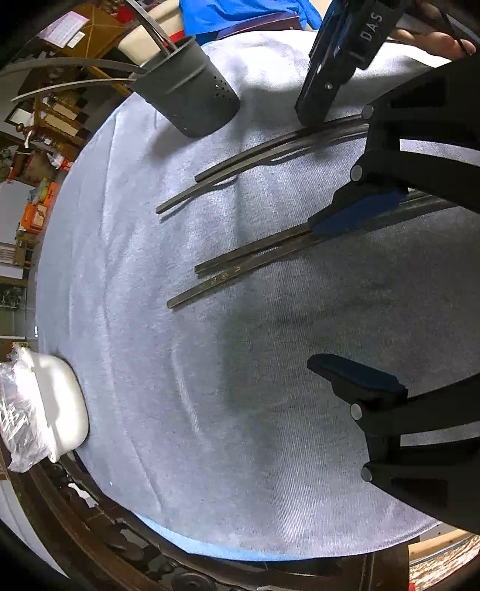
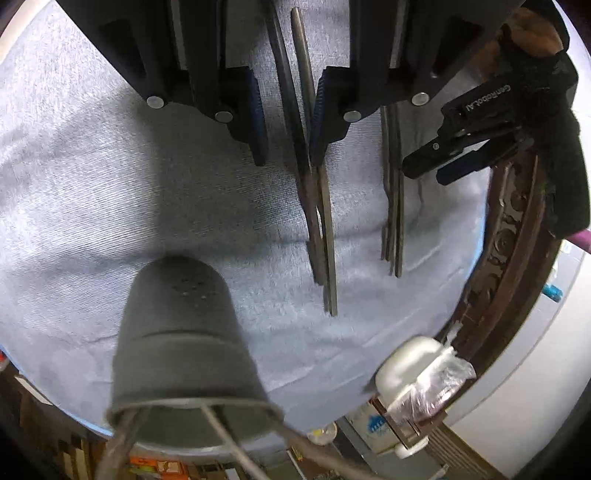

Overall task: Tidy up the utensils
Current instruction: 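Close the right gripper on one chopstick from the bundle, then lift the chopstick with the right gripper and carry it over the grey cup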

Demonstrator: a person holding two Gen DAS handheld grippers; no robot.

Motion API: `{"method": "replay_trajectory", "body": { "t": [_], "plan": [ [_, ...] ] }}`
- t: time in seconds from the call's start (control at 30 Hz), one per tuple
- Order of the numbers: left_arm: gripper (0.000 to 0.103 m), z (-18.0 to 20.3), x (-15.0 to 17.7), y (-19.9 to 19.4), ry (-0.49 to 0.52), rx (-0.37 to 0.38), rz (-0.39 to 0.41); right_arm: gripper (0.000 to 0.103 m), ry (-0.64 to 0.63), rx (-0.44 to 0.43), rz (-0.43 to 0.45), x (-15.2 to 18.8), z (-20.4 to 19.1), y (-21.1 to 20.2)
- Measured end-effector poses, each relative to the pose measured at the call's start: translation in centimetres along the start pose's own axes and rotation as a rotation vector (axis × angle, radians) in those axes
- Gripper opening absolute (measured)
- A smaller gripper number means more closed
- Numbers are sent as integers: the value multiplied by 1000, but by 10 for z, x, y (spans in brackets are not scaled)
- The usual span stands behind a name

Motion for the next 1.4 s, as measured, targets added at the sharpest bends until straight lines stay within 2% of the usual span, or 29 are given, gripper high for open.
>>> {"method": "replay_trajectory", "body": {
  "t": [0.17,0.43,0.47,0.5,0.57,0.6,0.67,0.7,0.77,0.87,1.0,1.13,1.23,1.3,1.4],
  "plan": [
    [70,4,-5,10,6,9,-19,26,-28,36,-3,-2,-4,7],
    [69,7,-10,16,30,30,-2,24,-12,78,-1,-2,3,2],
    [66,8,-10,16,38,24,2,24,-17,82,-5,-2,2,2],
    [58,10,-9,16,54,12,15,24,-25,89,-14,-1,-1,4],
    [47,13,-5,13,88,-7,38,24,-28,105,-21,-2,-5,7],
    [45,13,-5,13,103,-15,44,24,-22,107,-23,-3,-6,8],
    [34,13,-4,12,115,-9,40,24,-18,114,-44,-6,-6,10],
    [25,13,-4,11,127,1,36,25,-24,122,-63,-8,-8,11],
    [17,12,-4,11,161,24,24,27,-67,153,-119,-13,-15,17],
    [17,6,-4,10,253,66,2,27,-92,181,-161,-24,-21,24],
    [16,-10,-5,12,364,161,-61,27,-136,219,-189,-37,-28,33],
    [15,-32,-10,17,378,240,-128,26,-174,228,-195,-42,-33,41],
    [19,-41,-14,19,329,246,-147,22,-188,234,-190,-42,-36,41],
    [38,-40,-19,20,298,231,-147,10,-194,236,-184,-43,-34,41],
    [41,-33,-28,21,281,170,-123,8,-191,215,-180,-44,-30,37]
  ]
}}
Point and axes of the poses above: each gripper's, at about its wrist camera, not at the fingertips, and y roughly the way its jaws point, z to its right, x to its underside, the point moved 2 cm from there along y, roughly the way its jaws point, and after that the axes turned 11 degrees about -x, right-handed, at the moved point
